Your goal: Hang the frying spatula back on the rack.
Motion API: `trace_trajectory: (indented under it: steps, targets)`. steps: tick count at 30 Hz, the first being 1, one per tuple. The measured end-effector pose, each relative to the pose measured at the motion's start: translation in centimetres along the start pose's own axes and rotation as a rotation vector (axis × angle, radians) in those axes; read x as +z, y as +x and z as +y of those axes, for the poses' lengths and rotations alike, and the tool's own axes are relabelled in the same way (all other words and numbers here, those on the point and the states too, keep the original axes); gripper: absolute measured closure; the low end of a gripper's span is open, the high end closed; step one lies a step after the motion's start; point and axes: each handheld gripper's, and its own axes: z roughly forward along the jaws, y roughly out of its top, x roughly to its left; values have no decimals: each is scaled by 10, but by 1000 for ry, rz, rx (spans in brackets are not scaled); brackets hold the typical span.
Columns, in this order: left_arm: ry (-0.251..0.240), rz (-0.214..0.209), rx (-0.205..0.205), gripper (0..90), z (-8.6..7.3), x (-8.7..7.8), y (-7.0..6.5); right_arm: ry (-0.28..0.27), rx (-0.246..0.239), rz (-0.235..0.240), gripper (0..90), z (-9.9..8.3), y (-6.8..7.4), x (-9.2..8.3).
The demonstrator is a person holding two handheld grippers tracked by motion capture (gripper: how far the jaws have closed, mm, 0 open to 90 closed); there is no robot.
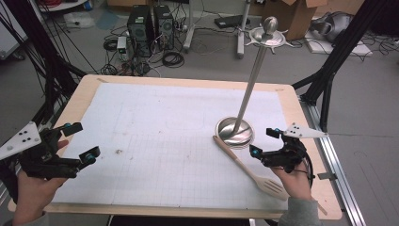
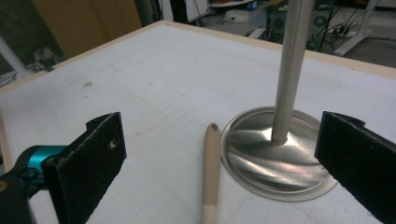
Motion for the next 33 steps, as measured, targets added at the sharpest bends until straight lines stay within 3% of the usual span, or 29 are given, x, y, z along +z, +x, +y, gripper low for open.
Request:
trace_trajectory:
  steps: [3, 10, 13, 23, 26, 33]
  targets:
    - [1, 1, 0, 18, 0, 0, 0, -15, 12, 1, 8, -4, -2, 2]
    - [10, 2, -4, 18, -3, 3, 1, 27, 3, 18, 8, -8, -2, 11]
    - [9, 0, -9, 18, -3, 4, 1, 16, 42, 6, 8, -13, -4, 13]
    - [18, -2, -10, 18, -5, 5, 3, 84, 23, 12, 8, -24, -3, 22]
    - [21, -1, -10, 18, -5, 6, 3, 112, 31, -9, 8, -27, -4, 28]
    - [27, -1, -15, 18, -7, 8, 4, 138, 40, 6, 9, -37, -8, 35]
